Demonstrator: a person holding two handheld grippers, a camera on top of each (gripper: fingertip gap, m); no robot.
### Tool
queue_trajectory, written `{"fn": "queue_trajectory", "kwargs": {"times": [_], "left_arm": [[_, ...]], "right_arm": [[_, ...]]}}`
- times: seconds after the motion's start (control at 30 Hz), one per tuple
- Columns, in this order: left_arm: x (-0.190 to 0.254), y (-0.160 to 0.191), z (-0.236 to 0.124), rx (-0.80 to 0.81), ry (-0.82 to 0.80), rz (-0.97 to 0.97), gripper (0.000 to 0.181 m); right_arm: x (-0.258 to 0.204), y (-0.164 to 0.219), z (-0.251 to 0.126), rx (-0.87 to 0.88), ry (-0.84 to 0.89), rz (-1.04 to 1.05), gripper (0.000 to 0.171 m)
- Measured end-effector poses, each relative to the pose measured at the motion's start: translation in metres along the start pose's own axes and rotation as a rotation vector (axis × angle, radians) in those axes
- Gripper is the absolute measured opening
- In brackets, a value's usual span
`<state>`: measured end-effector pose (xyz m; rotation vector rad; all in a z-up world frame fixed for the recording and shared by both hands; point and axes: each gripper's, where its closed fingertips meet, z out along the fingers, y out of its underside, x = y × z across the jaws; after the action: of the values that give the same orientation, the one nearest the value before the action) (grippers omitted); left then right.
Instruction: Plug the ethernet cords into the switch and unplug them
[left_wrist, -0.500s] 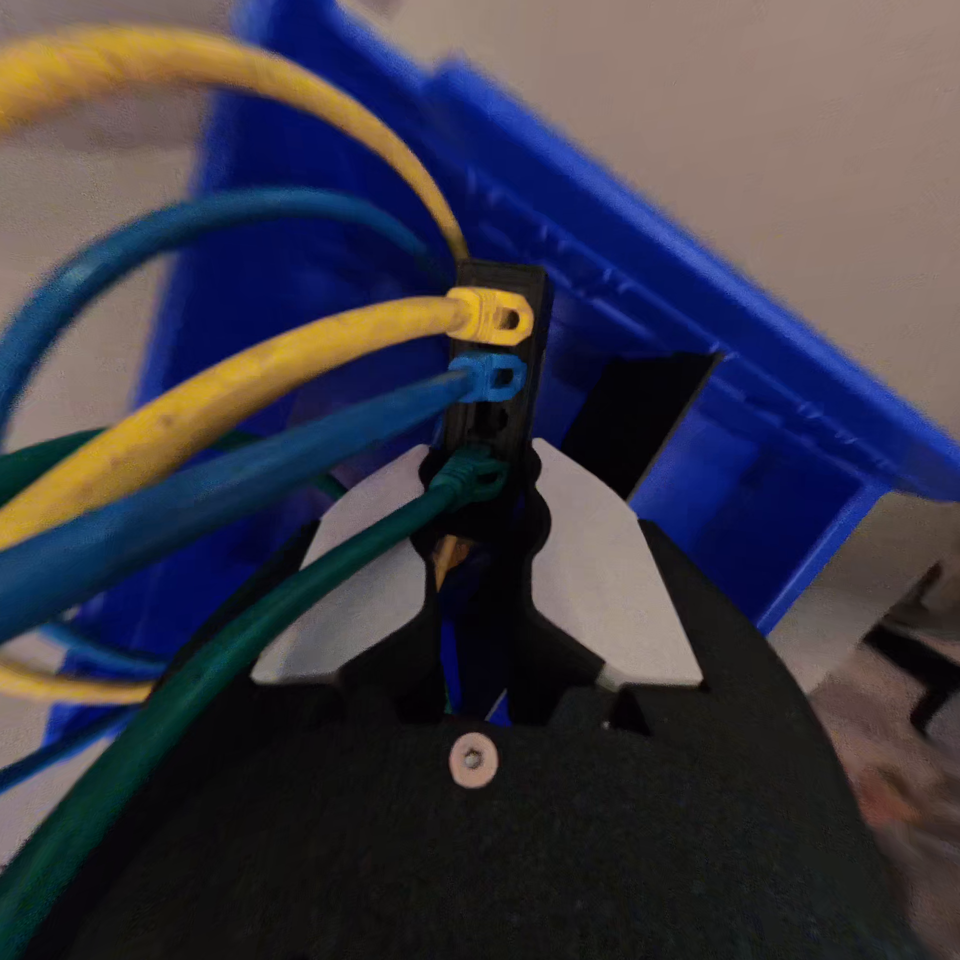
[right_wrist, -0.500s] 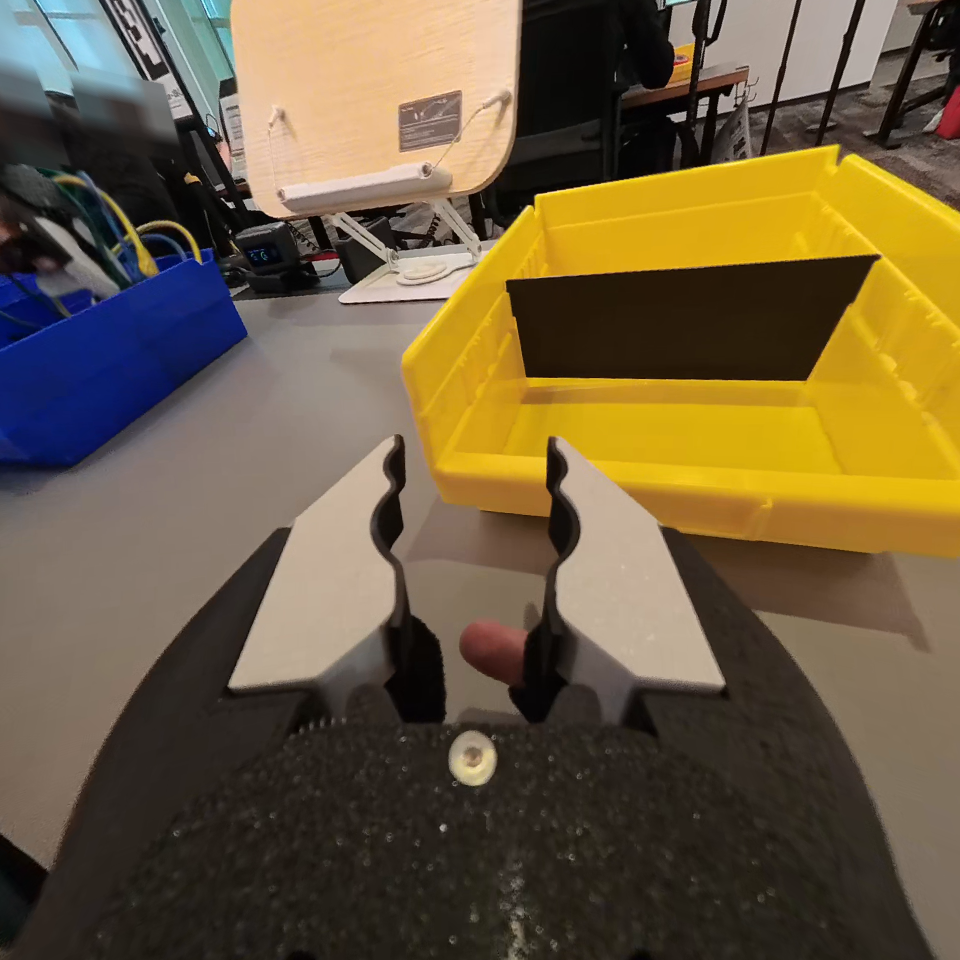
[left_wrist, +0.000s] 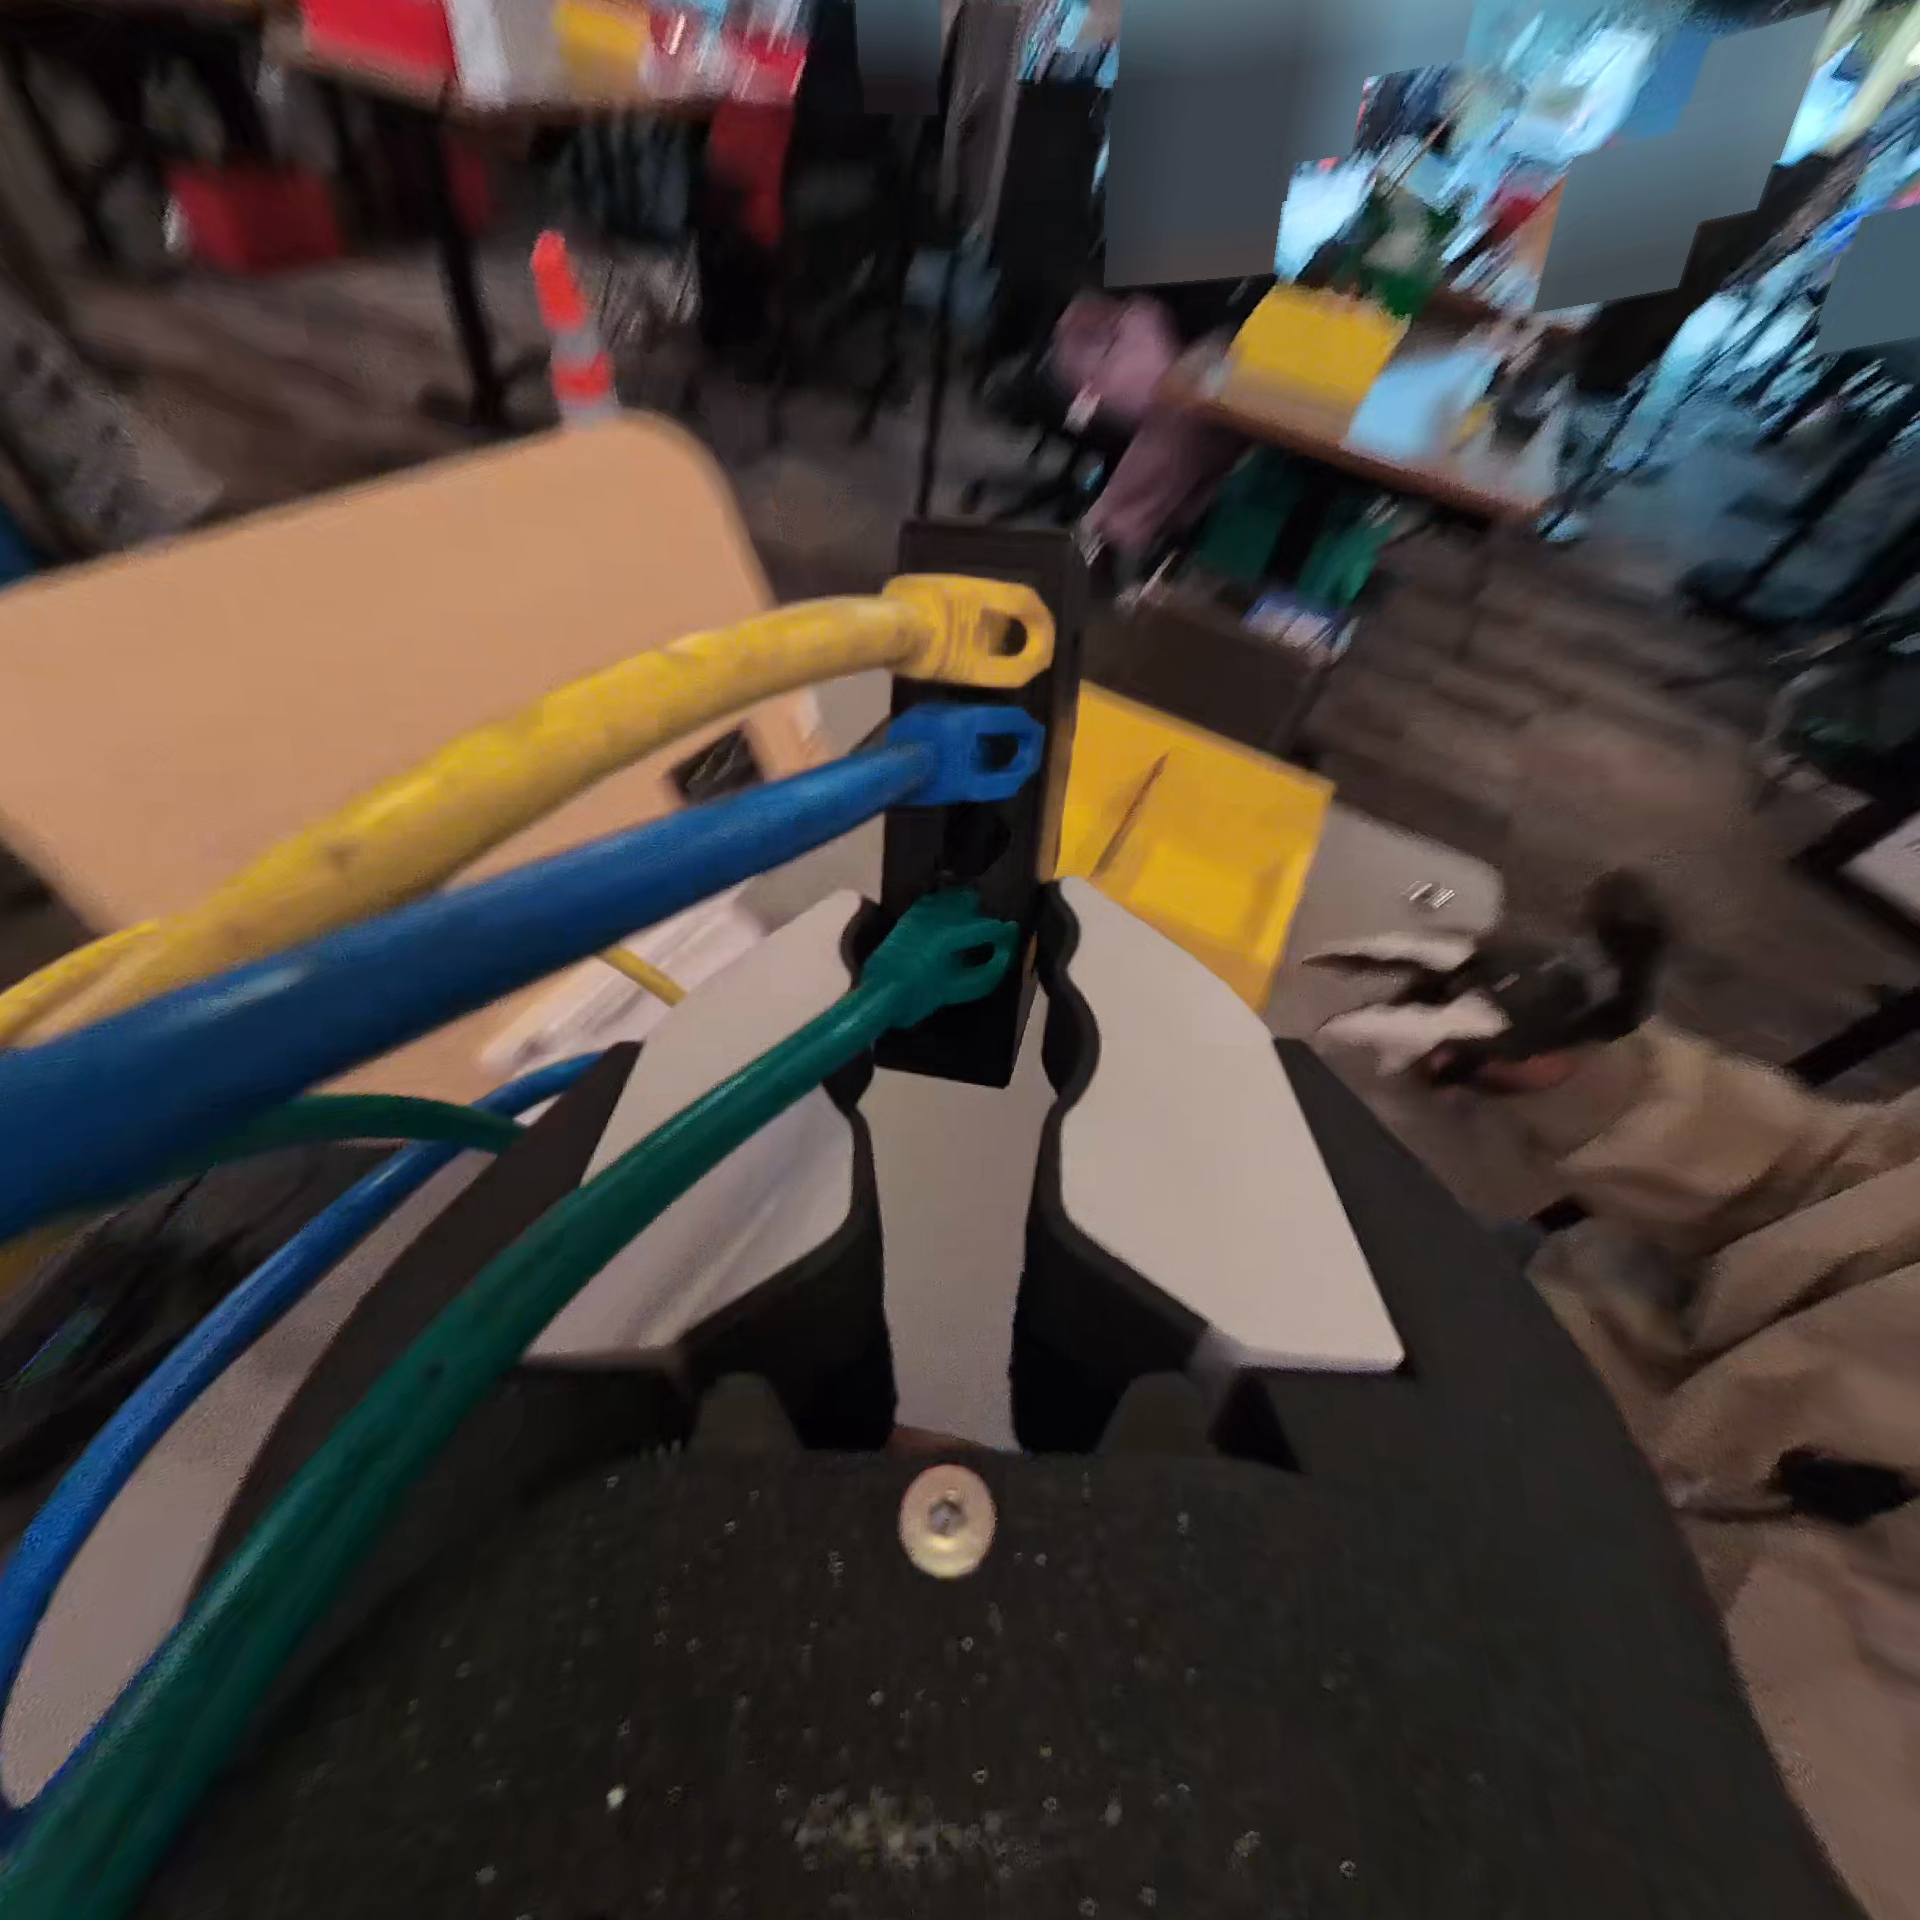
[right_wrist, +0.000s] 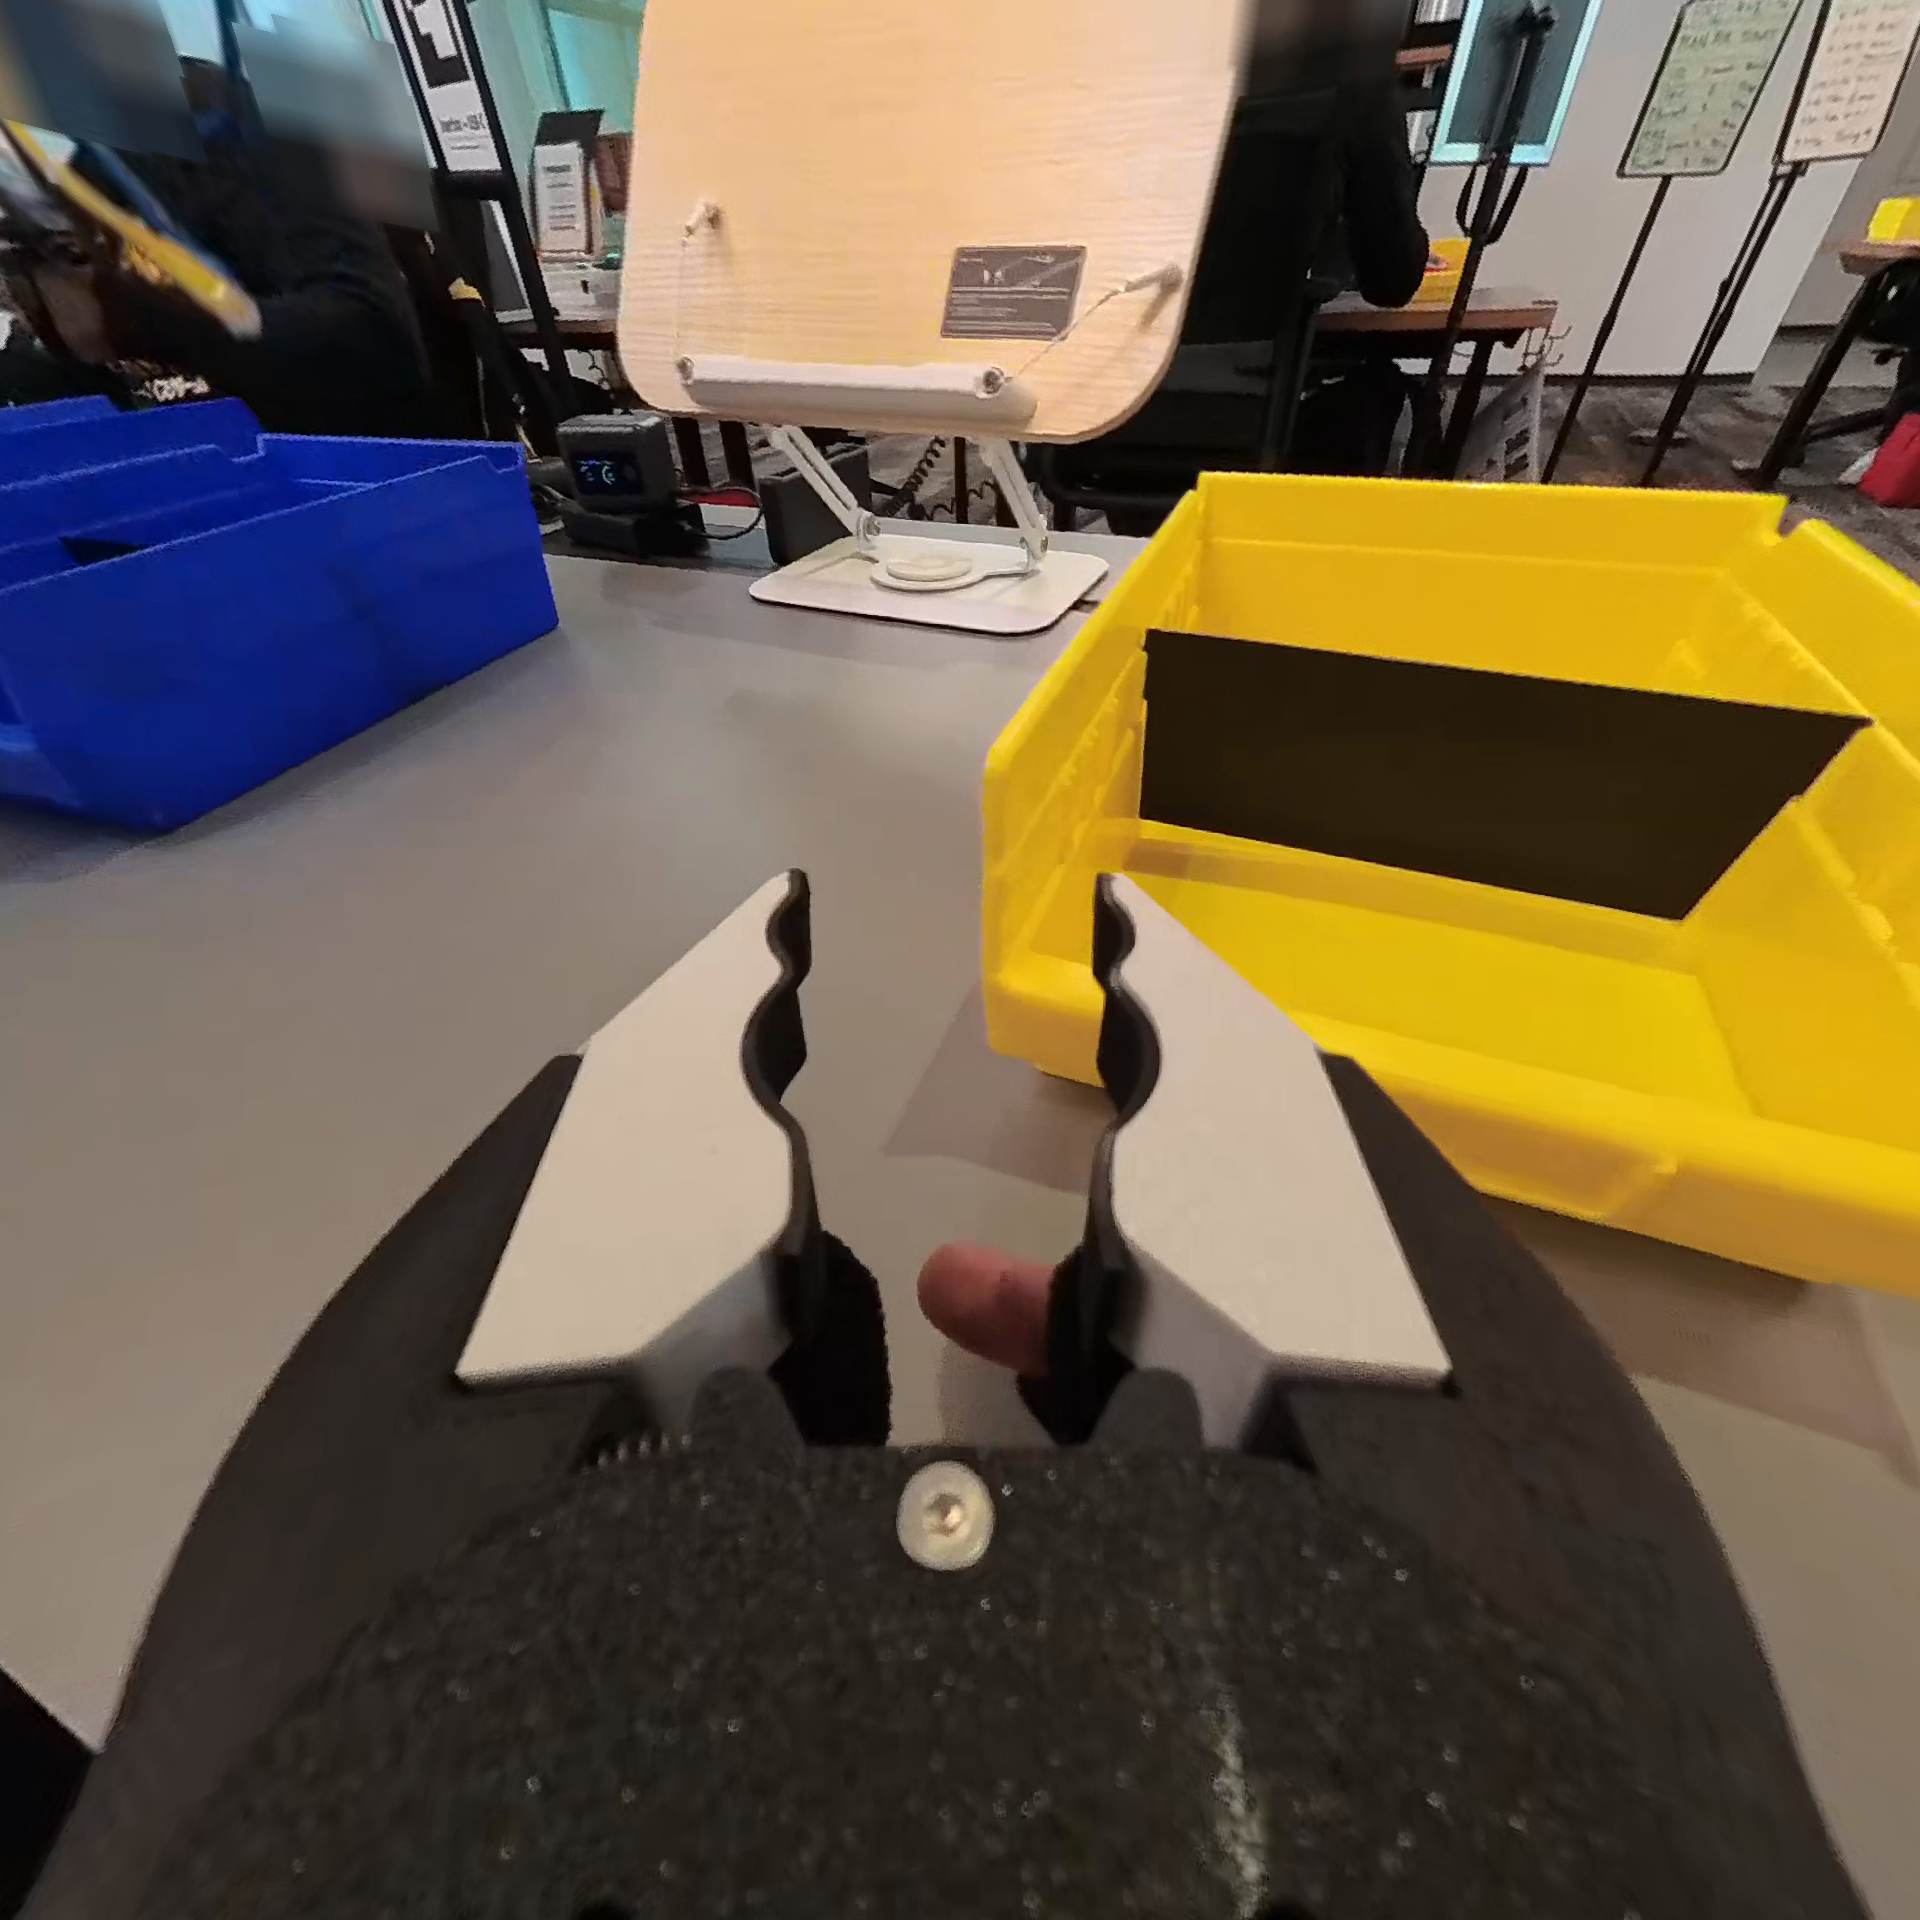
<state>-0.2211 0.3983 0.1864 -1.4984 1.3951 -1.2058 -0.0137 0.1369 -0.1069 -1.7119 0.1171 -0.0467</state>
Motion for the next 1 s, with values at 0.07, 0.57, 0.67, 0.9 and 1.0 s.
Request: {"fn": "queue_trajectory", "kwargs": {"times": [0.07,0.57,0.67,0.9,1.0], "left_arm": [[0.045,-0.029,0.007,0.093,0.073,-0.021,0.029],[0.146,0.149,0.186,0.191,0.179,-0.919,0.029],[0.141,0.172,0.194,0.169,0.148,-0.985,0.028],[0.15,0.186,0.202,0.125,0.172,-1.102,0.028],[0.154,0.189,0.199,0.076,0.183,-1.091,0.028]], "right_arm": [[-0.004,-0.004,0.001,0.018,0.004,-0.032,0.056],[-0.064,-0.098,0.013,0.23,0.445,-1.197,0.055],[-0.074,-0.1,0.03,0.266,0.456,-1.299,0.053],[-0.075,-0.096,0.065,0.261,0.538,-1.412,0.034],[-0.072,-0.097,0.067,0.296,0.535,-1.41,0.027]]}}
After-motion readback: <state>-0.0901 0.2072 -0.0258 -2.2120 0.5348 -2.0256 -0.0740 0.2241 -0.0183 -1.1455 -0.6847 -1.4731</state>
